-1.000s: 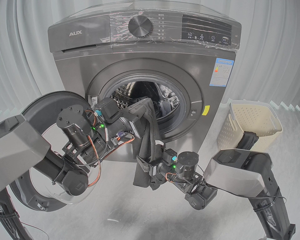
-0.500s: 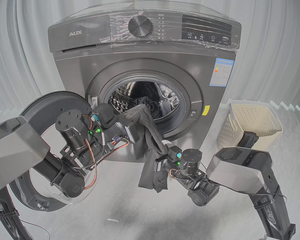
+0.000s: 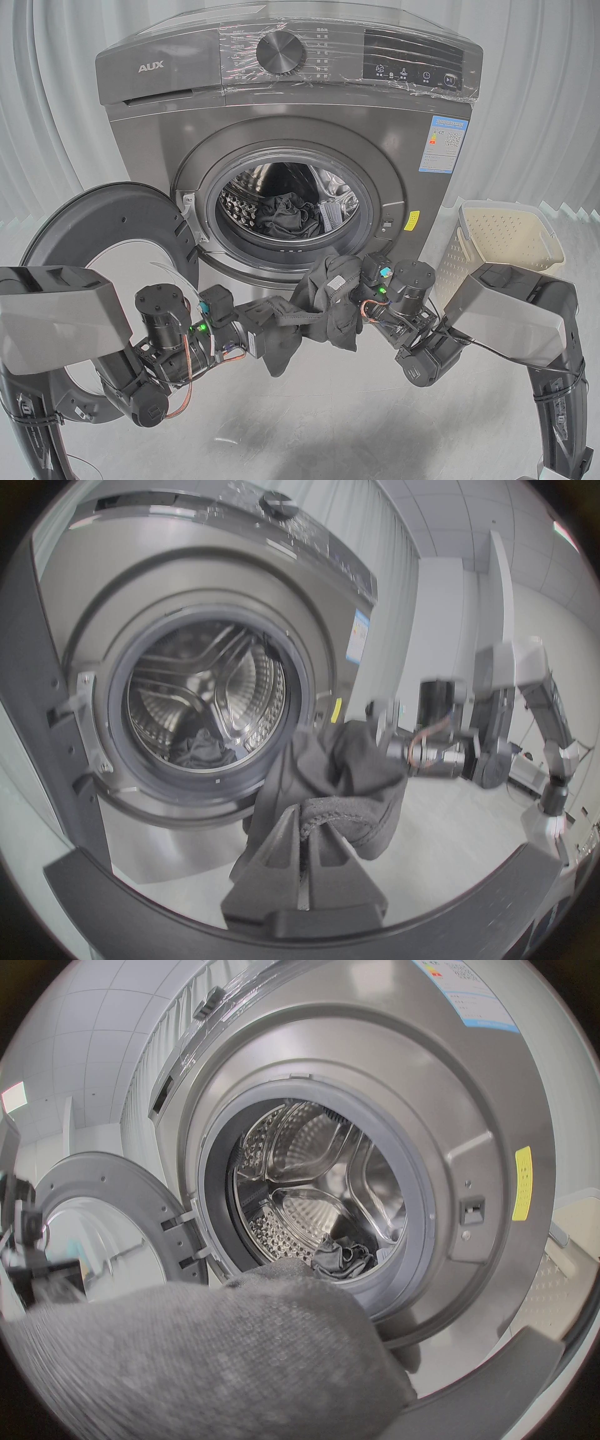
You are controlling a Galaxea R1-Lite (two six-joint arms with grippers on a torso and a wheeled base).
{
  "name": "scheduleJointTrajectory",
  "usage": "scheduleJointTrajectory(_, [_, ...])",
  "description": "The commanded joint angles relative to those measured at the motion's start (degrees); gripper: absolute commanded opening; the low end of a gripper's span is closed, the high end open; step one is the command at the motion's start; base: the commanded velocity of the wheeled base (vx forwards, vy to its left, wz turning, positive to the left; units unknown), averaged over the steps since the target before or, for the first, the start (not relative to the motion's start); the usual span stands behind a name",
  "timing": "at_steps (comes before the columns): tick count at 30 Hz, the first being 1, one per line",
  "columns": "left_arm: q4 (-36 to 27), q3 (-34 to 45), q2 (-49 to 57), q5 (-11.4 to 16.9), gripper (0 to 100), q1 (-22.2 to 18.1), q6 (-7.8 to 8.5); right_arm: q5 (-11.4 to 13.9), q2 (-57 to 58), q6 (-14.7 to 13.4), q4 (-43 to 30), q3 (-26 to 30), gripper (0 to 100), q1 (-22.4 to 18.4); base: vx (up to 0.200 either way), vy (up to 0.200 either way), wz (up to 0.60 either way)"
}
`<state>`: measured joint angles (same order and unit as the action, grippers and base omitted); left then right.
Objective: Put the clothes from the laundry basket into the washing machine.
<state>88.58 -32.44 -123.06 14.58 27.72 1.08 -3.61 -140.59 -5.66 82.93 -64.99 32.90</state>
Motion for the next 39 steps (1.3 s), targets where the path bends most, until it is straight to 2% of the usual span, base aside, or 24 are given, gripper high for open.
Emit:
scheduleJointTrajectory(1, [0.2,1.2,-6.0,0.4,0,-1.0,1.82,0.0,2.3,0.0,-0.1,-0.1,0,0.8,0.0,0.0,0.0])
scheduleJointTrajectory(3, [0.3,1.3,-6.1,0.4,0,-1.3,1.9,0.0,2.3,0.0,-0.1,-0.1,0,0.8,0.0,0.0,0.0])
scheduleJointTrajectory(4, [0.3,1.3,-6.1,0.4,100,-1.3,1.9,0.0,2.3,0.0,-0.1,-0.1,0,0.8,0.0,0.0,0.0])
scheduleJointTrajectory(10, [0.4,5.4,-5.4,1.0,100,-1.4,2.08,0.0,1.8,0.0,-0.1,-0.4,0,0.1,0.0,0.0,0.0])
scheduleJointTrajectory(11, [0.4,8.0,-4.9,3.3,100,-1.3,2.61,0.0,1.6,0.0,-0.1,-0.8,0,-0.3,0.0,0.0,0.0])
scheduleJointTrajectory(14, [0.4,11.2,-3.8,5.5,100,-1.0,4.19,0.0,1.6,0.0,-0.1,-1.2,0,-1.3,0.0,0.0,0.0])
scheduleJointTrajectory(20, [0.4,10.7,-2.7,6.1,100,-1.4,4.54,0.0,2.3,0.0,-0.1,-0.9,0,-1.1,0.0,0.0,0.0])
scheduleJointTrajectory(28, [0.3,3.7,-2.7,6.0,100,-1.4,3.57,0.0,3.1,-0.1,0.2,0.1,0,1.2,0.0,0.0,0.0])
scheduleJointTrajectory(30, [0.3,0.2,-3.7,5.6,100,-1.5,1.73,0.0,3.3,-0.5,0.7,1.5,0,2.9,0.0,0.0,0.0])
scheduleJointTrajectory(33, [0.3,-1.6,-4.6,5.5,100,-1.4,-0.21,0.0,4.0,-0.7,0.8,2.3,0,4.7,0.0,0.0,0.0])
scheduleJointTrajectory(39, [0.3,-5.4,-8.0,5.6,100,-1.4,-0.73,-0.1,5.2,-0.7,0.6,2.7,0,7.4,0.0,0.0,0.0])
